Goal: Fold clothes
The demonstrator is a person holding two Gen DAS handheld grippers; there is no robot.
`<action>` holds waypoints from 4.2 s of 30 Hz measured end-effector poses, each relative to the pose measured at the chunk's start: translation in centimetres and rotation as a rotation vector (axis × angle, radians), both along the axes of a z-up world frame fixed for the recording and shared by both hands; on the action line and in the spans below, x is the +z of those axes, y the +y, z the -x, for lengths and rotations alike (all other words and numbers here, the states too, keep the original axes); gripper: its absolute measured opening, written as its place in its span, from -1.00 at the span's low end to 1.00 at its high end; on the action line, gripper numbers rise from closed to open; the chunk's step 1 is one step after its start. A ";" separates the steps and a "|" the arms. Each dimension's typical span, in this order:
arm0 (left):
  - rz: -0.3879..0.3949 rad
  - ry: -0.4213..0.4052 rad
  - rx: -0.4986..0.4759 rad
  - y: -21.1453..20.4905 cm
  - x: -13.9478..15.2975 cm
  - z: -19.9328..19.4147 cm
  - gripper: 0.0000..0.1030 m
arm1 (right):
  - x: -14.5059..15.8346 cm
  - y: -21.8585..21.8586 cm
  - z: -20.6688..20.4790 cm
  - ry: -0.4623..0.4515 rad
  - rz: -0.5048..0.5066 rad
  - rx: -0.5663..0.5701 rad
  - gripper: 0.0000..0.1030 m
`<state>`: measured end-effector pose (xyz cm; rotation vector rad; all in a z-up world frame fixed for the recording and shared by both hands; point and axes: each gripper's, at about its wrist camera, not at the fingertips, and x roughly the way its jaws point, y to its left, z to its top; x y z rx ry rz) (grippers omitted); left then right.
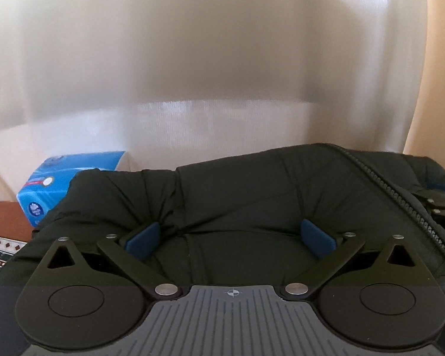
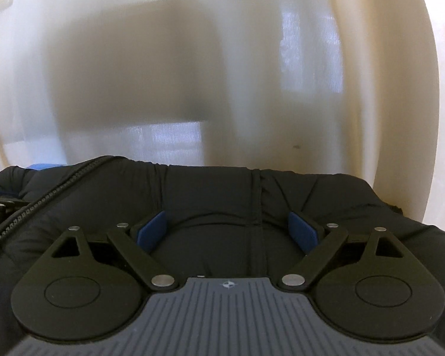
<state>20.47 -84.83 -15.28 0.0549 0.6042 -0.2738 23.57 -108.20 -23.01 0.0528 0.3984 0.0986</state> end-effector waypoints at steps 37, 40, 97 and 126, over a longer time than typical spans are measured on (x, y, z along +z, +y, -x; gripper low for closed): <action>-0.080 -0.081 0.144 -0.2 -2.9 5.9 0.97 | 1.0 -2.0 7.4 0.097 -0.021 -0.002 0.91; -0.093 -0.067 0.149 -0.4 -2.8 5.6 0.98 | 0.8 -2.0 7.2 0.102 -0.025 -0.001 0.91; -0.074 0.188 0.196 1.9 14.1 25.9 1.00 | 22.3 -0.3 26.7 0.311 0.044 0.056 0.99; -0.089 0.239 0.137 -0.2 14.2 27.7 1.00 | 22.2 -0.3 28.0 0.329 0.054 0.048 0.99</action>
